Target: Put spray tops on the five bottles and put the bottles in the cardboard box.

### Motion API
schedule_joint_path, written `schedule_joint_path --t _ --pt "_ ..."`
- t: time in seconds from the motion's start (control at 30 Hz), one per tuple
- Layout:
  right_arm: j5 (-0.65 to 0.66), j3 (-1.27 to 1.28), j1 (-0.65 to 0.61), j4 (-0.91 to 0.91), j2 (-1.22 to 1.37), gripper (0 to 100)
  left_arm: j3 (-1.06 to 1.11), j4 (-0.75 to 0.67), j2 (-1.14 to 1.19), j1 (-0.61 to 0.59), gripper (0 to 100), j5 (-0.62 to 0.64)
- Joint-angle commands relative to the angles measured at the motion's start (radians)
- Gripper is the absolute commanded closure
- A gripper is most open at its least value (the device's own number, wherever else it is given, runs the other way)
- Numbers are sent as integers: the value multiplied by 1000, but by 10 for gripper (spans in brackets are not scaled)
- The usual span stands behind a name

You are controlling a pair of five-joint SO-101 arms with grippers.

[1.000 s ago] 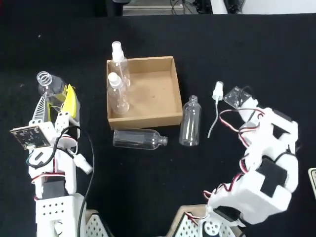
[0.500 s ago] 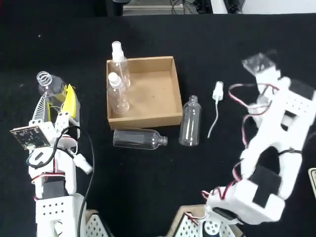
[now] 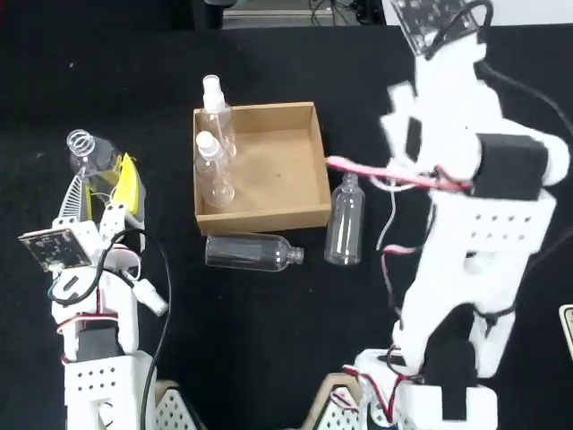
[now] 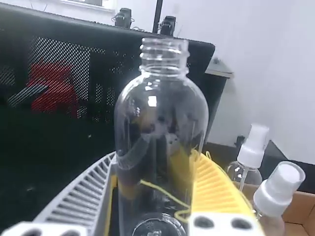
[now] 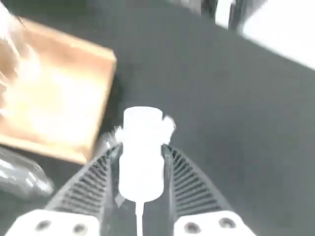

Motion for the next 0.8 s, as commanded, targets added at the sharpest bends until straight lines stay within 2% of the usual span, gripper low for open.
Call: schedule_joint_path --t 0.0,0.23,0.3,0.43,0.5,0.6,0.77 --pt "-80 -140 -143 20 -42 988 24 -26 -11 41 970 -14" --pt "-224 -283 -407 -66 -41 987 24 -28 -12 85 970 -17" --pt "-244 -291 -459 -117 -41 987 24 -29 -12 91 970 -66" --pt "-267 -291 -526 -184 -41 987 24 -49 -11 153 970 -269" --pt "-285 -288 -559 -192 -41 987 24 -48 -11 199 970 -328" --pt "-290 -285 -612 -255 -39 987 24 -48 -11 228 970 -351" --pt "-290 -260 -652 -460 -38 987 24 -46 -11 226 970 -354"
